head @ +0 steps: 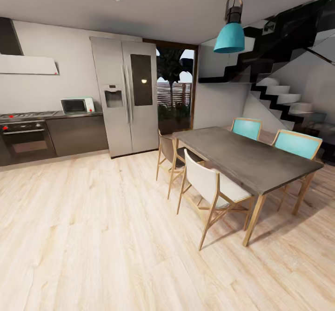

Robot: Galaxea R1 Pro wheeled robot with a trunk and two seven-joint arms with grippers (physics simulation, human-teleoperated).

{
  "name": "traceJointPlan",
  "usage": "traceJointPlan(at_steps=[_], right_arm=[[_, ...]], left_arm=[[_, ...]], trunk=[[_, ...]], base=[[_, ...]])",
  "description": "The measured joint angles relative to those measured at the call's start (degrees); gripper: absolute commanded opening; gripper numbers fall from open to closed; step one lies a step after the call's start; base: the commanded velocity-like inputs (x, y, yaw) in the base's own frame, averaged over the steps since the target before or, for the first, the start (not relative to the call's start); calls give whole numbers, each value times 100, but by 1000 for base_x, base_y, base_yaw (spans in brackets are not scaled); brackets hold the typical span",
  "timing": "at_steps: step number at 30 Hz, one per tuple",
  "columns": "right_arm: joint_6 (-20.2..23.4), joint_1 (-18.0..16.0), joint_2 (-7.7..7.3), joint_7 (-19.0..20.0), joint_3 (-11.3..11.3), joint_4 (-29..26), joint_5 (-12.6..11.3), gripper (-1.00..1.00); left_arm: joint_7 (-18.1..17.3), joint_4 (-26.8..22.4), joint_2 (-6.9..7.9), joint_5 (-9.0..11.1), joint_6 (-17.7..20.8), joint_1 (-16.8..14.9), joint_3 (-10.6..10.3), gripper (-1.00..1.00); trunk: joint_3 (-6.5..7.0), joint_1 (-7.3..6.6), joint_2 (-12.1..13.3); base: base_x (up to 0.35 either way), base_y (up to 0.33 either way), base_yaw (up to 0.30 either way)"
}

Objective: Pick up the poster from the kitchen countertop and hang it on one of the wall nails in the kitchen.

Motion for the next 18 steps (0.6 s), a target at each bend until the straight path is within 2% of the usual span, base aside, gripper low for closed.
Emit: traceJointPlan(at_steps=[6, 18], right_arm=[[-30, -182, 28, 7, -5, 0, -11, 100], [-30, -182, 28, 7, -6, 0, -11, 100]], left_arm=[[-12, -147, -190, -1, -23, 126, -28, 100], [-12, -147, -191, -1, -23, 126, -28, 100]], trunk=[[2, 1, 1], [2, 0, 1]], base=[[0, 0, 0], [0, 0, 0]])
